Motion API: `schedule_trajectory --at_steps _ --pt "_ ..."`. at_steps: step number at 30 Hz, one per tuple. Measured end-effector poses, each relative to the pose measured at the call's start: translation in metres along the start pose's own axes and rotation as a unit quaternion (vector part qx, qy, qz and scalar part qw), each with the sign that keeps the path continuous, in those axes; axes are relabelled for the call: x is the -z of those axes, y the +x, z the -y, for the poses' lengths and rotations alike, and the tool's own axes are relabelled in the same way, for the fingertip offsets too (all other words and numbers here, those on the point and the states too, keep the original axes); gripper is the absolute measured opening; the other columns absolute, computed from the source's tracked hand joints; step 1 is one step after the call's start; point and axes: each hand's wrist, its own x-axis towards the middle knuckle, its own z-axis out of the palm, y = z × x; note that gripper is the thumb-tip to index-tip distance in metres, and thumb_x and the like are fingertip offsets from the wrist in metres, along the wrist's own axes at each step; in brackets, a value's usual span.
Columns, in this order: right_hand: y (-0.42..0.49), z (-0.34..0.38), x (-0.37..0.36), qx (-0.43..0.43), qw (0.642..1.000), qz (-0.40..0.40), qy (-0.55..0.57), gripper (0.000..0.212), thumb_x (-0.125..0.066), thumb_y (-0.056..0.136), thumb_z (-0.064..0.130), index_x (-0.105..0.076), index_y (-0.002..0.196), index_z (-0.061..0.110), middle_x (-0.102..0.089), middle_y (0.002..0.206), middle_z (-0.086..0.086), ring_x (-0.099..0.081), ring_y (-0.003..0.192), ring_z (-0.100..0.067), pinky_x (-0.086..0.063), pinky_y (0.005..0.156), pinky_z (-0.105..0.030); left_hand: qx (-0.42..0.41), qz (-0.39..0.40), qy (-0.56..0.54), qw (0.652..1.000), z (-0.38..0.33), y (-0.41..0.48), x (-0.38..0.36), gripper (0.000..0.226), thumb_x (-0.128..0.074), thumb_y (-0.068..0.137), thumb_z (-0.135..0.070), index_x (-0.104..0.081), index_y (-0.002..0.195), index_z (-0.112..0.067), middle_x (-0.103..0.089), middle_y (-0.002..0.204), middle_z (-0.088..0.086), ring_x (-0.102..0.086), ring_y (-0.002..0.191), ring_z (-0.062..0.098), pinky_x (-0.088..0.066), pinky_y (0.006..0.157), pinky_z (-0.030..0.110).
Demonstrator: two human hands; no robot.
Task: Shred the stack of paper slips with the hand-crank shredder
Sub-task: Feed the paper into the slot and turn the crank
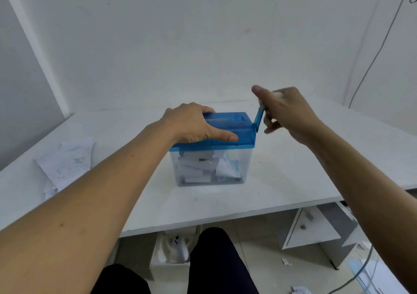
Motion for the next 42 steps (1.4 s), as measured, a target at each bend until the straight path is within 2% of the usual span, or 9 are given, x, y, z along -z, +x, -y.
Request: schedule_trajectory --at_steps 7,11,13,16,20,27,31,36,42 --pt "0.051 -0.034 -0.028 -0.084 0.995 -0.038 -0.028 0.028 -0.064 0.096 0.038 -0.054 0.085 0.014 -0.060 0.074 -0.001 -0.057 0.056 -0.012 -0.049 0.046 -0.022 -0.020 -0.017 0.009 1.000 0.001 -0.003 -0.003 0.117 -0.062 0.043 -0.097 -0.045 0.144 -0.043 -0.050 0.146 -0.016 -0.049 0.129 0.018 -0.038 0.104 0.037" --pt "0.043 -0.063 -0.039 -0.157 0.988 0.001 0.002 0.037 -0.064 0.095 0.044 -0.064 0.090 0.008 -0.058 0.078 -0.011 -0.053 0.069 -0.023 -0.049 0.063 -0.034 -0.026 -0.023 0.016 0.999 0.001 -0.004 -0.004 0.109 -0.062 0.050 -0.094 -0.045 0.145 -0.042 -0.050 0.145 -0.018 -0.049 0.129 0.016 -0.038 0.103 0.036" --pt "0.035 -0.070 -0.042 -0.168 0.986 0.002 0.001 0.032 -0.059 0.099 0.033 -0.065 0.088 0.005 -0.056 0.075 -0.012 -0.050 0.068 -0.024 -0.046 0.063 -0.035 -0.028 -0.024 0.020 0.999 0.000 -0.005 -0.003 0.107 -0.060 0.053 -0.093 -0.045 0.145 -0.041 -0.050 0.144 -0.018 -0.049 0.129 0.015 -0.037 0.102 0.036" --pt "0.021 -0.078 -0.046 -0.216 0.975 0.028 -0.042 0.026 -0.043 0.097 0.005 -0.060 0.078 0.010 -0.052 0.065 -0.005 -0.043 0.053 -0.014 -0.036 0.047 -0.023 -0.025 -0.024 0.031 0.999 -0.001 -0.007 -0.003 0.105 -0.060 0.056 -0.092 -0.044 0.145 -0.040 -0.050 0.145 -0.018 -0.048 0.130 0.015 -0.036 0.101 0.035" --pt "0.005 -0.075 -0.041 -0.256 0.958 0.081 -0.098 0.022 -0.041 0.093 0.000 -0.056 0.080 0.008 -0.054 0.064 -0.004 -0.043 0.053 -0.013 -0.034 0.047 -0.022 -0.024 -0.029 0.036 0.999 -0.003 -0.009 -0.003 0.101 -0.059 0.058 -0.092 -0.046 0.144 -0.040 -0.050 0.144 -0.018 -0.048 0.130 0.015 -0.036 0.100 0.035" --pt "-0.007 -0.066 -0.035 -0.251 0.933 0.170 -0.193 0.017 -0.046 0.098 0.005 -0.056 0.085 0.010 -0.061 0.074 -0.004 -0.052 0.063 -0.014 -0.042 0.057 -0.022 -0.013 -0.020 0.026 0.999 -0.004 -0.011 -0.003 0.120 -0.047 0.039 -0.097 -0.045 0.145 -0.041 -0.049 0.147 -0.017 -0.047 0.133 0.016 -0.037 0.105 0.038" --pt "-0.007 -0.062 -0.029 -0.249 0.935 0.184 -0.173 0.017 -0.045 0.101 0.011 -0.059 0.093 0.010 -0.065 0.083 -0.003 -0.060 0.072 -0.013 -0.047 0.063 -0.023 -0.014 -0.019 0.030 0.999 -0.005 -0.012 -0.002 0.119 -0.046 0.040 -0.097 -0.045 0.145 -0.041 -0.049 0.147 -0.017 -0.048 0.132 0.016 -0.037 0.102 0.037" --pt "0.003 -0.054 -0.017 -0.240 0.963 0.111 -0.048 0.023 -0.045 0.103 0.020 -0.065 0.099 0.010 -0.069 0.096 -0.006 -0.066 0.080 -0.017 -0.057 0.073 -0.030 -0.011 -0.015 0.026 1.000 -0.006 -0.011 0.000 0.115 -0.047 0.043 -0.097 -0.045 0.144 -0.042 -0.049 0.146 -0.018 -0.048 0.131 0.015 -0.037 0.097 0.034" --pt "0.019 -0.023 -0.016 -0.169 0.984 0.050 0.008 0.028 -0.047 0.105 0.030 -0.065 0.112 0.009 -0.068 0.103 -0.004 -0.064 0.092 -0.018 -0.054 0.091 -0.037 -0.014 0.008 0.073 0.997 -0.005 -0.004 0.003 0.130 -0.037 0.037 -0.110 -0.041 0.147 -0.041 -0.046 0.151 -0.013 -0.045 0.136 0.019 -0.035 0.108 0.043"
